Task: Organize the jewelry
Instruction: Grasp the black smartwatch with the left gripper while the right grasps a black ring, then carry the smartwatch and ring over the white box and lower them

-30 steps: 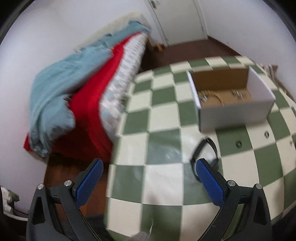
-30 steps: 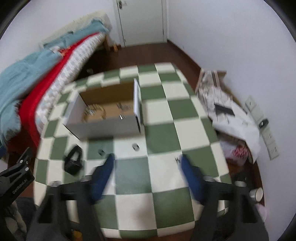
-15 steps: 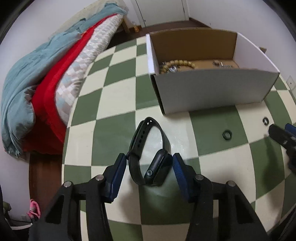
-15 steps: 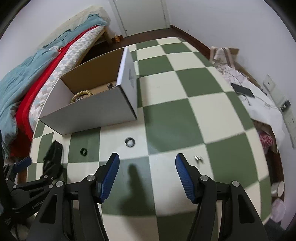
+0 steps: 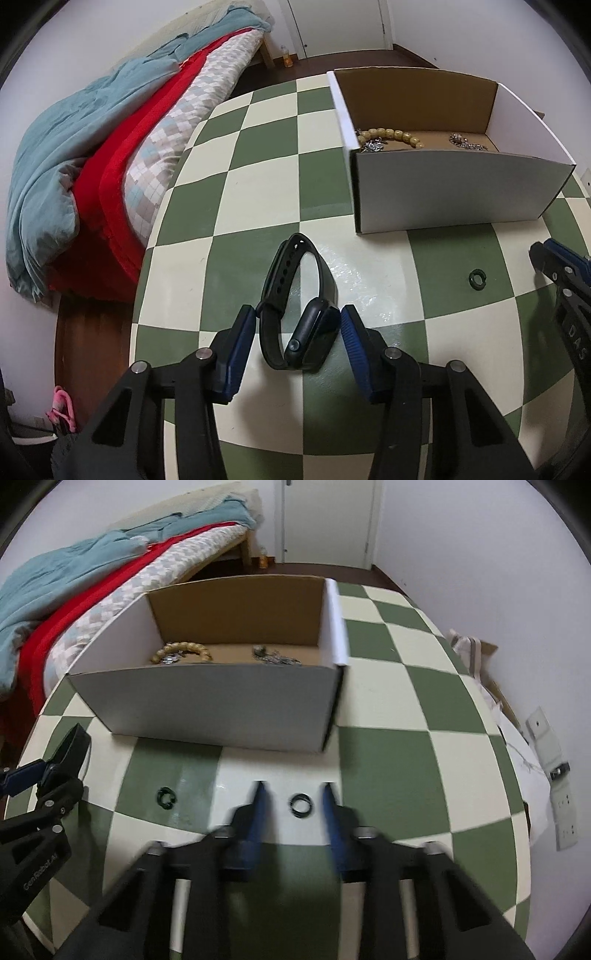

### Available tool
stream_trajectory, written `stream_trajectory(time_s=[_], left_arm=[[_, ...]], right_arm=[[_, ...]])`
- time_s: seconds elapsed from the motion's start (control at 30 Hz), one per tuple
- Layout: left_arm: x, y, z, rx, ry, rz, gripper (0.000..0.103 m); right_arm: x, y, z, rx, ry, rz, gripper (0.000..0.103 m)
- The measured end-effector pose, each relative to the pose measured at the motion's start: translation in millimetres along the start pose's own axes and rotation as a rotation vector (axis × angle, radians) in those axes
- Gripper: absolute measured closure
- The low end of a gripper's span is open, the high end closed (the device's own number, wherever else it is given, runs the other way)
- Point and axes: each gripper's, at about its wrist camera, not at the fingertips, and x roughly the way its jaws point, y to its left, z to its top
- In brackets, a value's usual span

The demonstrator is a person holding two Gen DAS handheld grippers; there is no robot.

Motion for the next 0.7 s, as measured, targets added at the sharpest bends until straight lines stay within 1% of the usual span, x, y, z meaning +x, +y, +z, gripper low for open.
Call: stream_trajectory(time_s=[0.07,0.13,0.3,0.43,0.57,0.7], left_arm=[[-2.2,4.5,-0.3,-0.009,-0.001,-0.002,0.060],[-7.2,11.4,-0.9,-0.023,-0.004,-0.008,0.060],[-30.2,27.4,-1.9,-0.058,-0.027,-0.031,0.060],[-61.2,36.6,-1.7,-0.075,-0.051,-0.071,0.060],[-93.6,42.3,2.0,-0.090,-0.064,-0.111,0.060],[-121.4,43.4,11.9,-0.093,-0.076,-0.162,0.060]], right_arm=[[-1.5,2.5,-0.3,-0.001,0.002,-0.001,0.089],[-4.8,-5.3,-2.4,0.045,0.006,0.030,0.089],[-35.6,-47.5,-10.2,0.220,-0.022,0.103,0.089],[-63.0,-77.4,-17.1,0.304,-0.041,0.126,0.089],[-88.7,-94.7,-21.7,0.353,-0.045,0.150,0.089],[-123.0,-103.0,-21.6,0.364,-0.060,0.159,0.089]])
